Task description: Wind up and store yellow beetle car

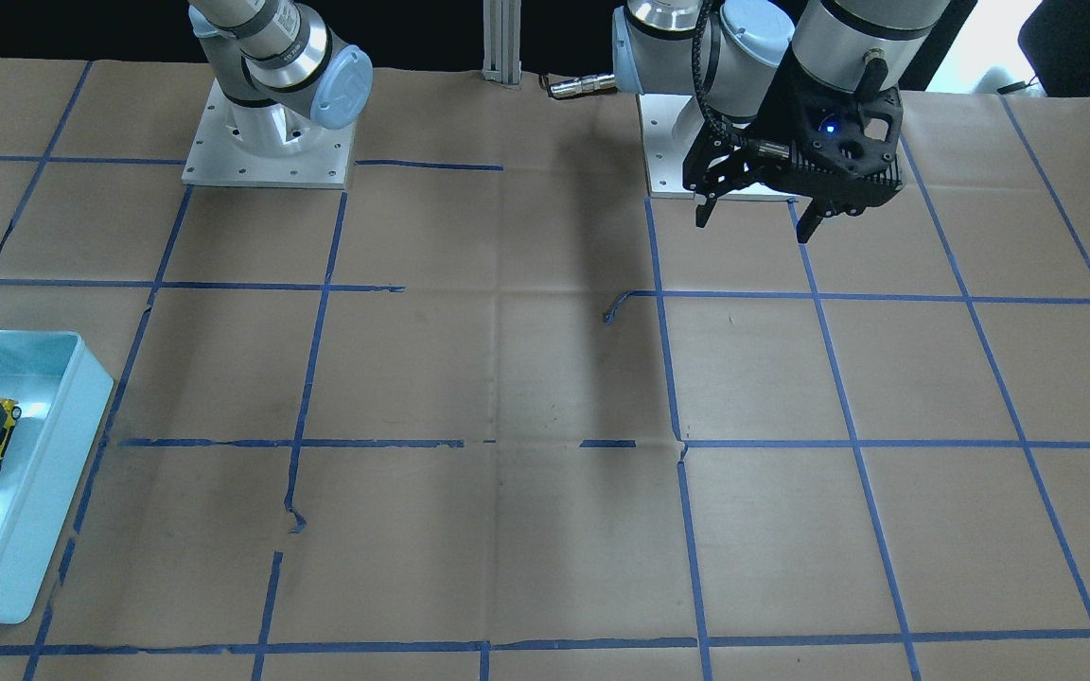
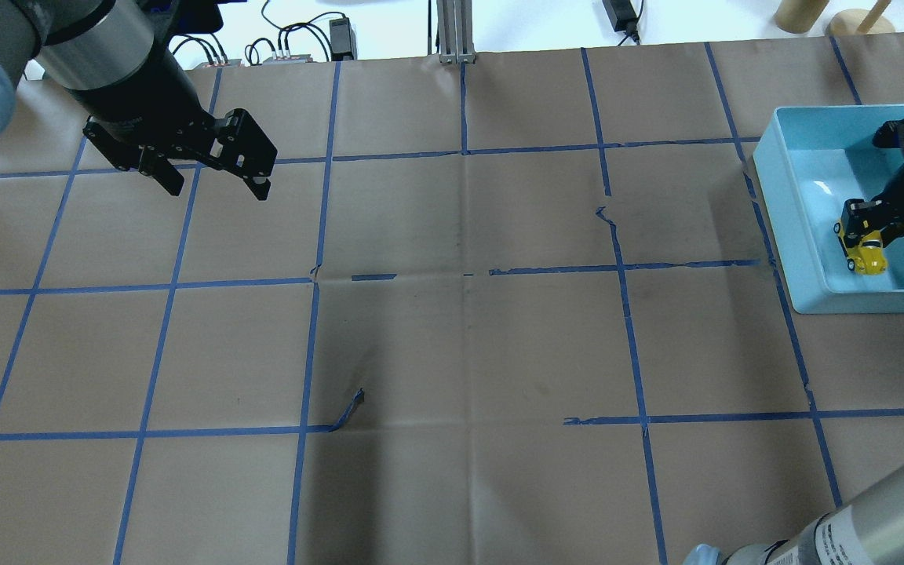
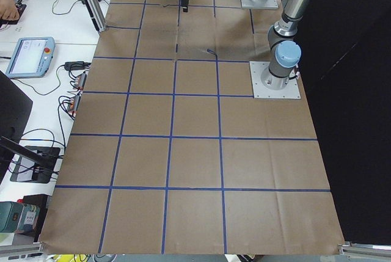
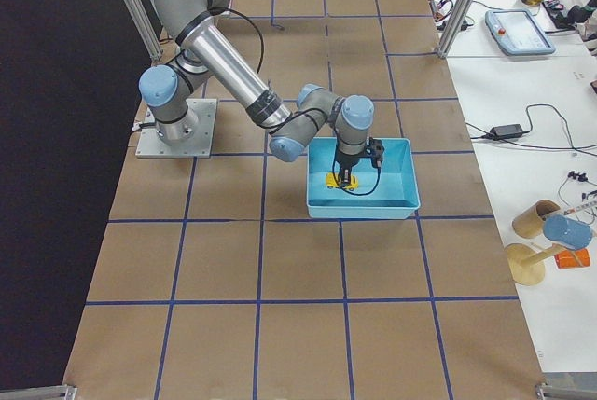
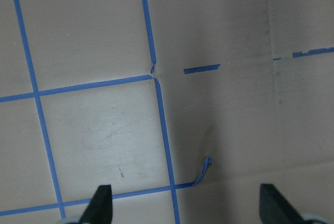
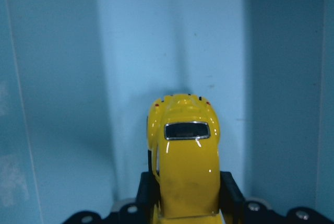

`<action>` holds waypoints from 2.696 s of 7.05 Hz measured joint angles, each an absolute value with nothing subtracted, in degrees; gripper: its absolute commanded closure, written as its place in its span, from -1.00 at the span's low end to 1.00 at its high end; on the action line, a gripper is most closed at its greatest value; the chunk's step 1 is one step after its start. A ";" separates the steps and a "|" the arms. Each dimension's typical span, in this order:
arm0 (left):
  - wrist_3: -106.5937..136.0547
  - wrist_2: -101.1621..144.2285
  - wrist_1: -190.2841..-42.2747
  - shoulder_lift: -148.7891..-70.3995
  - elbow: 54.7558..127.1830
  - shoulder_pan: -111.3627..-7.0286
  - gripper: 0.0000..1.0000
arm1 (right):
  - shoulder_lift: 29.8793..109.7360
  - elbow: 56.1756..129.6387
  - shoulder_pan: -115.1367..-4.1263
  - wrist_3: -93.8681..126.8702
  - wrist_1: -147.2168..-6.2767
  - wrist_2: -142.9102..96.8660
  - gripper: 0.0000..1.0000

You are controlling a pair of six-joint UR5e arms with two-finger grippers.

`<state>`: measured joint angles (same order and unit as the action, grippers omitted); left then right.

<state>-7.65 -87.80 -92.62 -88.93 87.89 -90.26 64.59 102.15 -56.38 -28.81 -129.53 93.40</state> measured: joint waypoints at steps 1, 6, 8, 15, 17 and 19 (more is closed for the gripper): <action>-7.65 -87.80 -92.60 -88.93 87.89 -90.26 -0.98 | 64.86 102.08 -56.38 -28.77 -129.61 93.56 -1.00; -7.65 -87.80 -92.63 -88.86 87.89 -90.26 -0.98 | 71.65 91.81 -62.23 -20.83 -116.60 94.99 -1.00; -7.65 -87.80 -92.62 -88.85 87.89 -90.26 -0.98 | 76.32 85.78 -69.08 -11.00 -102.90 94.80 -1.00; -7.73 -87.80 -92.62 -88.88 87.89 -90.26 -0.98 | 87.91 86.10 -87.27 9.43 -85.88 89.86 -1.00; -7.73 -87.80 -92.62 -88.88 87.89 -90.26 -0.98 | 87.92 87.02 -88.38 11.95 -86.38 89.32 -1.00; -7.74 -87.80 -92.63 -88.86 87.89 -90.26 -0.98 | 87.77 88.08 -89.67 12.43 -88.29 89.24 -1.00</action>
<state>-7.74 -87.80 -92.63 -88.86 87.89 -90.26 87.77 88.08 -89.67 12.43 -88.29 89.24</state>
